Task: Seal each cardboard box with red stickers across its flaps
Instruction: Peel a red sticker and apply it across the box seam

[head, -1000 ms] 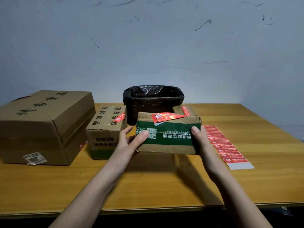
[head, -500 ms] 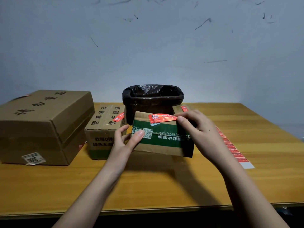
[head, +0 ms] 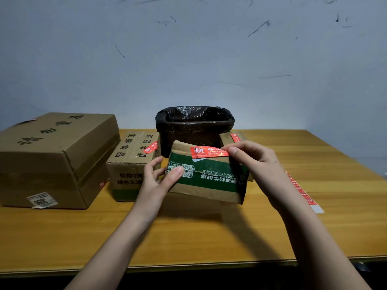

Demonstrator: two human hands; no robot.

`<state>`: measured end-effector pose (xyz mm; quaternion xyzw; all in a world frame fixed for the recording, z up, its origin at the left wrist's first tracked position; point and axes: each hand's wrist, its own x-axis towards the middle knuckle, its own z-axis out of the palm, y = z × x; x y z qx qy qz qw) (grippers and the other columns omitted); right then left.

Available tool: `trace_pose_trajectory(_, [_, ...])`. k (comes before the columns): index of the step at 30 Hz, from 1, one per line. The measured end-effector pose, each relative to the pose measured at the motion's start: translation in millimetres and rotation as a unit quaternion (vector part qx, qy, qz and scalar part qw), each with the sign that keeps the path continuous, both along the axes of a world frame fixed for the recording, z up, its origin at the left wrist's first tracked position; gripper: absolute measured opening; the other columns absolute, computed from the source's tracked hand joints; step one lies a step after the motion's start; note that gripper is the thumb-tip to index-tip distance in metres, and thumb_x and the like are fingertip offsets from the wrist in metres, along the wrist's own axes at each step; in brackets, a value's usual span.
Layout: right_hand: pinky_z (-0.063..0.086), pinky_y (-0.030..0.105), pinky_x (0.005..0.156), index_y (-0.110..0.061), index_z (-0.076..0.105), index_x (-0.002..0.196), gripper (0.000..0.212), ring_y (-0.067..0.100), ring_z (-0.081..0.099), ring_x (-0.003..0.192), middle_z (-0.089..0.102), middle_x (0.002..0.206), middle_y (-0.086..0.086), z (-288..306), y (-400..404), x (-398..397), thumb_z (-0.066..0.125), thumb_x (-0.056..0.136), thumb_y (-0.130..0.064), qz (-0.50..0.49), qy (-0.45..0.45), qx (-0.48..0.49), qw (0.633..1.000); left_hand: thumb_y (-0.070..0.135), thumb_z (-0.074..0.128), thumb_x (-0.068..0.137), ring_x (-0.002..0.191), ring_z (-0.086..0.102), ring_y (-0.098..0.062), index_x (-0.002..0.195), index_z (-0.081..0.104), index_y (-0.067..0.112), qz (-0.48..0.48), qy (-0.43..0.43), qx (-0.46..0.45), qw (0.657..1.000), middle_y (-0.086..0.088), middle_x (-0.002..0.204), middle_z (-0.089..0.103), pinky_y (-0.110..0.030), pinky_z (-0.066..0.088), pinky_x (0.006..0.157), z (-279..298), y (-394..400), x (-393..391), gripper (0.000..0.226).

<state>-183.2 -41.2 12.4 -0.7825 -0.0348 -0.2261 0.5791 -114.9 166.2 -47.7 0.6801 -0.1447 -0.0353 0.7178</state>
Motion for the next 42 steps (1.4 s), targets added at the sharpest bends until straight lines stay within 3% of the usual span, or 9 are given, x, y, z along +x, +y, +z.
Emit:
trace_pose_trajectory(3, [0.036,0.005,0.050,-0.017,0.074,0.086,0.015,-0.008,0.056,0.064,0.068,0.074,-0.016,3.2,-1.0,-0.8,0.060,0.092,-0.020,-0.002,0.012,0.003,1.000,0.083,0.071,0.029,0.121,0.052,-0.022,0.127,0.033,0.036,-0.004,-0.002,0.014,1.000,-0.010,0.135,0.049,-0.034,0.046,0.100,-0.8,1.9,0.7,0.115])
trace_pose_trajectory(9, [0.038,0.004,0.055,-0.017,0.074,0.097,0.016,-0.010,0.058,0.071,0.071,0.084,-0.013,8.8,-6.1,-4.3,0.059,0.093,-0.018,0.038,0.039,-0.040,0.998,0.085,0.071,0.027,0.123,0.052,-0.024,0.126,0.034,0.038,-0.008,0.001,0.016,1.000,-0.011,0.137,0.048,-0.043,0.043,0.105,-1.5,3.8,1.9,0.115])
trace_pose_trajectory(15, [0.038,0.004,0.053,-0.009,0.073,0.098,0.014,-0.007,0.058,0.064,0.069,0.074,-0.014,10.4,-9.9,-5.9,0.063,0.090,-0.013,0.067,0.049,-0.025,0.996,0.075,0.074,0.035,0.122,0.052,-0.023,0.128,0.034,0.037,-0.009,-0.003,0.018,1.000,-0.010,0.138,0.048,-0.038,0.045,0.101,-1.9,4.0,1.2,0.108])
trace_pose_trajectory(23, [0.037,0.008,0.048,-0.008,0.069,0.094,0.008,-0.005,0.053,0.053,0.064,0.062,-0.012,17.3,-17.1,-1.6,0.063,0.089,-0.010,0.110,0.123,-0.030,0.986,0.083,0.073,0.025,0.123,0.051,-0.027,0.133,0.033,0.033,-0.009,-0.004,0.026,1.000,-0.012,0.136,0.049,-0.047,0.042,0.106,-2.3,5.1,1.9,0.126])
trace_pose_trajectory(28, [0.038,0.010,0.055,-0.012,0.070,0.085,0.008,-0.002,0.056,0.063,0.067,0.071,-0.010,22.2,-22.6,3.0,0.066,0.083,-0.019,0.134,0.173,-0.039,0.975,0.083,0.072,0.022,0.120,0.053,-0.026,0.133,0.032,0.034,-0.022,-0.008,0.033,0.999,-0.011,0.135,0.048,-0.038,0.048,0.098,-2.5,5.5,1.2,0.128])
trace_pose_trajectory(33, [0.039,0.017,0.053,-0.014,0.071,0.083,0.021,0.002,0.055,0.059,0.067,0.071,-0.006,23.7,-25.8,6.0,0.070,0.071,-0.032,0.151,0.201,-0.065,0.966,0.081,0.075,0.024,0.117,0.057,-0.023,0.132,0.033,0.033,-0.035,-0.007,0.023,0.999,-0.011,0.133,0.050,-0.026,0.052,0.087,-4.6,5.9,2.5,0.126])
trace_pose_trajectory(38, [0.041,0.012,0.054,-0.014,0.068,0.084,0.012,-0.002,0.056,0.061,0.067,0.071,-0.010,24.4,-25.2,4.6,0.066,0.082,-0.026,0.151,0.197,-0.092,0.964,0.077,0.077,0.025,0.118,0.055,-0.024,0.132,0.032,0.034,-0.037,-0.006,0.026,0.999,-0.010,0.134,0.049,-0.028,0.051,0.090,-3.9,6.3,2.7,0.124])
trace_pose_trajectory(42, [0.040,0.015,0.054,-0.019,0.066,0.082,0.011,0.001,0.054,0.060,0.063,0.068,-0.009,26.3,-19.6,1.9,0.063,0.091,-0.024,0.102,0.172,-0.127,0.972,0.064,0.067,0.043,0.120,0.053,-0.024,0.132,0.032,0.035,-0.030,-0.002,0.026,0.999,-0.009,0.136,0.047,-0.027,0.048,0.090,-4.2,4.1,3.0,0.100])
